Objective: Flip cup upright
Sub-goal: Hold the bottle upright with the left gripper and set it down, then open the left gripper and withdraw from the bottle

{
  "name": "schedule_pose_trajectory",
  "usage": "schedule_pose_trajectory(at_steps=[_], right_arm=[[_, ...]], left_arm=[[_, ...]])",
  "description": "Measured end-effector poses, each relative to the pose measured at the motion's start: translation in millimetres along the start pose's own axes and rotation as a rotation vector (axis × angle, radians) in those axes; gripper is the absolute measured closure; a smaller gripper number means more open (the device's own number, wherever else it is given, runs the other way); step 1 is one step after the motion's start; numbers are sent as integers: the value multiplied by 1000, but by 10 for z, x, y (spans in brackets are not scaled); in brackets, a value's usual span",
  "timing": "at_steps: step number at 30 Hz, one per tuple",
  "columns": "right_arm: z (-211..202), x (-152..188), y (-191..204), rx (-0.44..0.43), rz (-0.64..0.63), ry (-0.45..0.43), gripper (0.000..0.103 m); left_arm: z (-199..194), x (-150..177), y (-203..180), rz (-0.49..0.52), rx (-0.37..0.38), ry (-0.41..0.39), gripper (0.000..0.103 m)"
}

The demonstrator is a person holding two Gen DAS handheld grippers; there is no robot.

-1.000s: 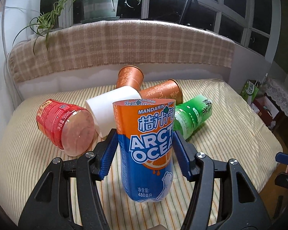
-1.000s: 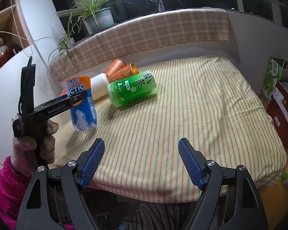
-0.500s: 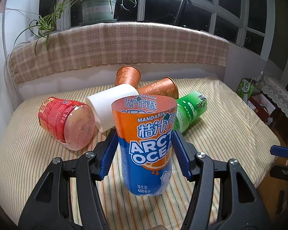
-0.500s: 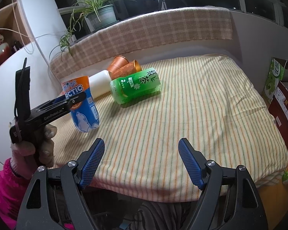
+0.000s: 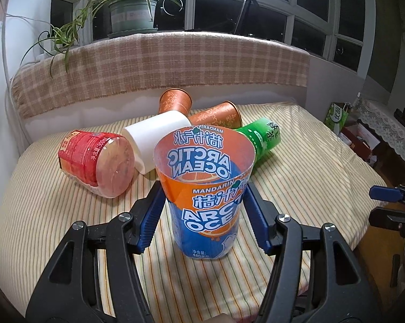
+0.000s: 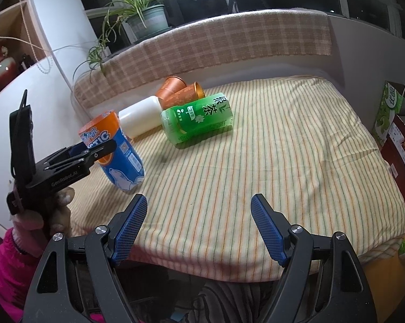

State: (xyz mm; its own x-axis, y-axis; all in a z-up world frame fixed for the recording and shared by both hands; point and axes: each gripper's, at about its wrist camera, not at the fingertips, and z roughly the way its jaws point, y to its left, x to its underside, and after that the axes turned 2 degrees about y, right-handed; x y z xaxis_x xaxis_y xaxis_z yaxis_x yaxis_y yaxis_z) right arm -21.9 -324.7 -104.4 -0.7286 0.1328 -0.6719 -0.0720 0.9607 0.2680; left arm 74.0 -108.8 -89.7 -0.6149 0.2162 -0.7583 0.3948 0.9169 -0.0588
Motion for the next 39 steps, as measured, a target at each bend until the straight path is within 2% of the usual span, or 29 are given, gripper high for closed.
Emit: schedule_pose_trajectory(at_steps=[8,10,11,23,26,32,34,39], right_arm=[[-26,-2,44,8,-14,-6,24],[-33,0,53,11,-18,-9,24],[-38,-1,63,14,-21,-11,24],[-43,-36,158,42,-40,-41,24],[-65,-49,221,67,-56,-66,24],[-117,-132,362,120,-82,-145,24],[-148,-157,410,152,-95,-185,24],[-204,-227,517,226,-124,-266,22]], left_arm=[[0,69,6,-17,44,30,36],[-3,81,7,-23,47,32,26],[-19,89,14,-28,57,27,25],[-268,167,130,-41,59,8,25],[-444,202,202,-53,37,-17,25],[-871,187,309,-87,-34,-124,24],[-1002,177,316,-89,-63,-165,17],[-1268,152,308,-101,-121,-254,13]])
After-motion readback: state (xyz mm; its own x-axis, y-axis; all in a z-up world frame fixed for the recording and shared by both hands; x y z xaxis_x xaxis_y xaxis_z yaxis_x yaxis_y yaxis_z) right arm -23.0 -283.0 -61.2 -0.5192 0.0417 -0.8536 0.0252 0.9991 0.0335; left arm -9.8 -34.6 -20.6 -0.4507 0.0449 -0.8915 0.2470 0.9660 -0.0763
